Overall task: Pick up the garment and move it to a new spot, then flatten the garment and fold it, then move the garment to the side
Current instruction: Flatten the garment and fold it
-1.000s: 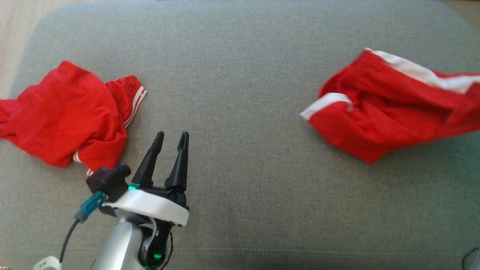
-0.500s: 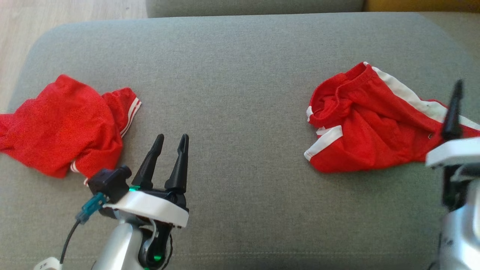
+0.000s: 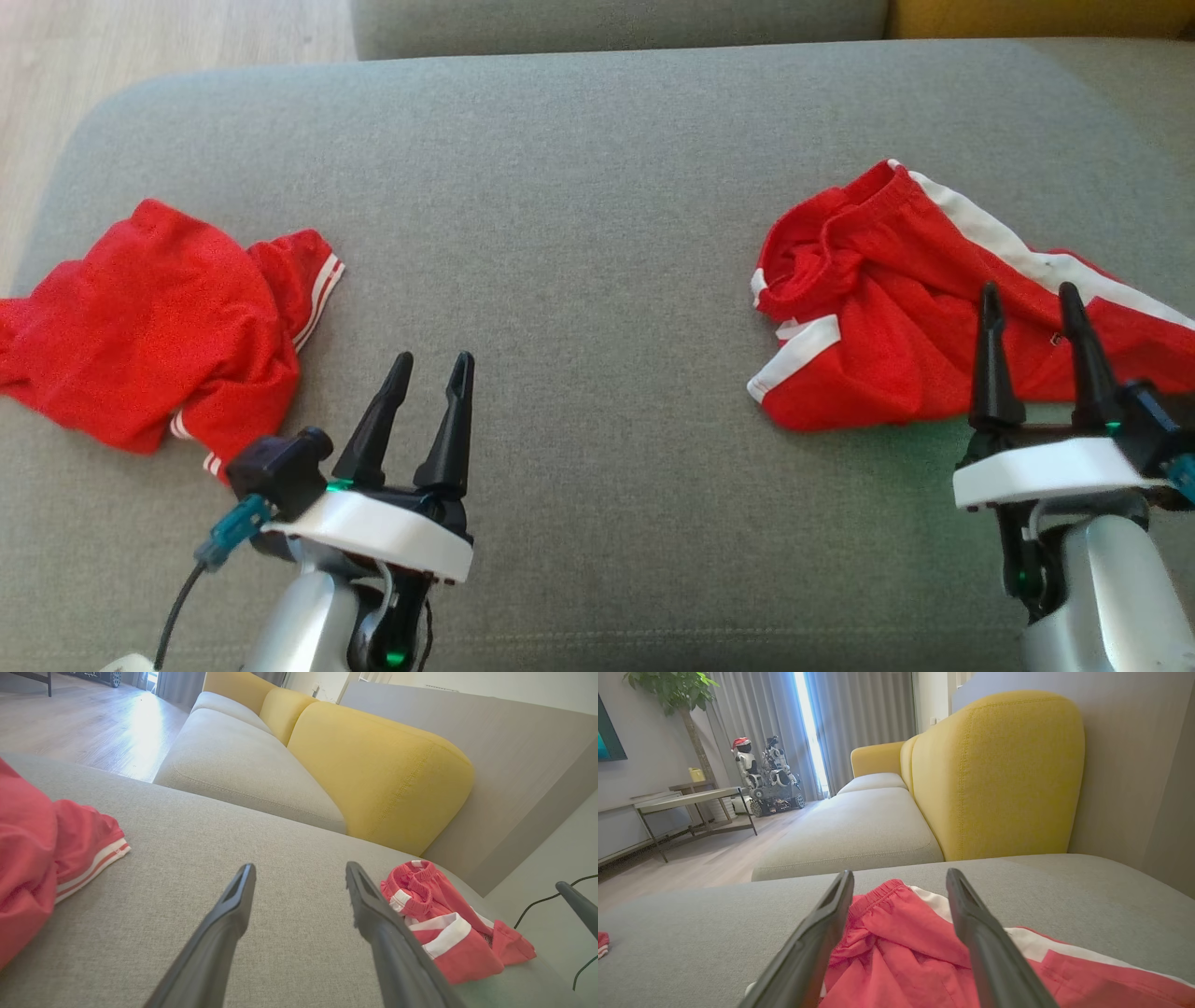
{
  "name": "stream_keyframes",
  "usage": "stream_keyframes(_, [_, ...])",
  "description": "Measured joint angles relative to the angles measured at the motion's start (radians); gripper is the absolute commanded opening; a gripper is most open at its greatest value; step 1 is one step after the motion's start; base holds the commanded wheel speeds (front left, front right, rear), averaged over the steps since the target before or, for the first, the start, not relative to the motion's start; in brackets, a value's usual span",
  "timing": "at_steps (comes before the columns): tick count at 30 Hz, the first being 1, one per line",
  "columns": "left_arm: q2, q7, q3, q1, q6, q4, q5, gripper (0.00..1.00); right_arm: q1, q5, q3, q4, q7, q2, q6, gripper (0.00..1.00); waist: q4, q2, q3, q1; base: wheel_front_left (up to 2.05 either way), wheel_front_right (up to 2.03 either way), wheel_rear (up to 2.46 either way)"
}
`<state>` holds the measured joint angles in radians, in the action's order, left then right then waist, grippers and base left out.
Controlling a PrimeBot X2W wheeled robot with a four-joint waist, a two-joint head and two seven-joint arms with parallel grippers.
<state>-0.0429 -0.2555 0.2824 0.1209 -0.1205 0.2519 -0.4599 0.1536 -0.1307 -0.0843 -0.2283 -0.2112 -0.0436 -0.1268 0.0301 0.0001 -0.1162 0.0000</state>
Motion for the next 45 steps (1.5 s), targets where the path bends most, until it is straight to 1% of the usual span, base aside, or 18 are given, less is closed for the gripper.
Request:
stream_keyframes(4, [0.0, 0.0, 0.002, 0.002, 0.0, 0.0, 0.0, 1.0, 0.032, 0.043, 0.013, -0.023, 0.034, 0.0, 0.0, 1.0, 0.009, 0.0, -0.016, 0.0, 0.0, 0.0, 0.0])
stream_keyframes(8, [0.0, 0.0, 0.003, 0.009, -0.003, -0.001, 0.002, 1.0, 0.157, 0.1, 0.005, -0.087, 0.113, -0.001, 0.0, 1.0, 0.023, 0.0, -0.046, 0.0, 0.0, 0.0, 0.0])
stream_keyframes(12, [0.0, 0.0, 0.017, 0.026, -0.003, 0.001, -0.001, 1.0, 0.301, 0.144, -0.059, -0.175, 0.186, -0.003, 0.0, 1.0, 0.053, 0.0, -0.079, 0.0, 0.0, 0.0, 0.0])
stream_keyframes(15, [0.001, 0.0, 0.029, 0.051, -0.004, 0.001, -0.003, 1.0, 0.368, 0.187, -0.113, -0.245, 0.227, -0.003, 0.0, 1.0, 0.084, 0.0, -0.103, 0.0, 0.0, 0.0, 0.0])
stream_keyframes(23, [0.001, 0.0, 0.029, 0.07, -0.004, 0.003, -0.018, 1.0, 0.468, 0.317, -0.273, -0.379, 0.265, -0.005, 0.0, 1.0, 0.16, 0.0, -0.165, 0.0001, 0.0, 0.0, 0.0])
stream_keyframes(29, [0.001, 0.0, 0.037, 0.08, -0.004, 0.004, -0.029, 1.0, 0.511, 0.337, -0.351, -0.47, 0.284, -0.005, 0.0, 1.0, 0.195, 0.0, -0.187, 0.0001, 0.0, 0.0, 0.0])
stream_keyframes(30, [0.001, 0.0, 0.037, 0.08, -0.004, 0.004, -0.029, 1.0, 0.511, 0.337, -0.351, -0.47, 0.284, -0.005, 0.0, 0.77, 0.195, 0.0, -0.187, 0.0001, 0.0, 0.0, 0.0])
stream_keyframes(32, [0.001, 0.0, 0.042, 0.089, -0.004, 0.003, -0.029, 1.0, 0.519, 0.337, -0.374, -0.491, 0.287, -0.005, 0.0, 0.0, 0.2, 0.0, -0.192, 0.0, 0.0, 0.0, 0.0])
stream_keyframes(36, [0.001, 0.0, 0.056, 0.094, -0.004, 0.002, -0.038, 1.0, 0.538, 0.345, -0.386, -0.528, 0.276, -0.005, 0.0, 0.0, 0.207, 0.0, -0.197, 0.0001, 0.0, 0.0, 0.0])
stream_keyframes(39, [0.001, 0.0, 0.059, 0.094, -0.004, 0.003, -0.038, 1.0, 0.55, 0.344, -0.371, -0.534, 0.222, -0.006, 0.0, 0.0, 0.212, 0.0, -0.195, 0.0001, 0.0, 0.0, 0.0])
stream_keyframes(42, [0.001, 0.0, 0.059, 0.094, -0.004, 0.003, -0.038, 1.0, 0.583, 0.342, -0.318, -0.534, 0.156, -0.006, 0.0, 0.0, 0.216, 0.0, -0.189, 0.0001, 0.0, 0.0, 0.0])
stream_keyframes(45, [0.001, 0.0, 0.06, 0.094, -0.004, 0.004, -0.038, 1.0, 0.637, 0.347, -0.235, -0.531, 0.09, -0.01, 0.0, 0.0, 0.219, 0.0, -0.185, 0.0001, 0.0, 0.0, 0.0])
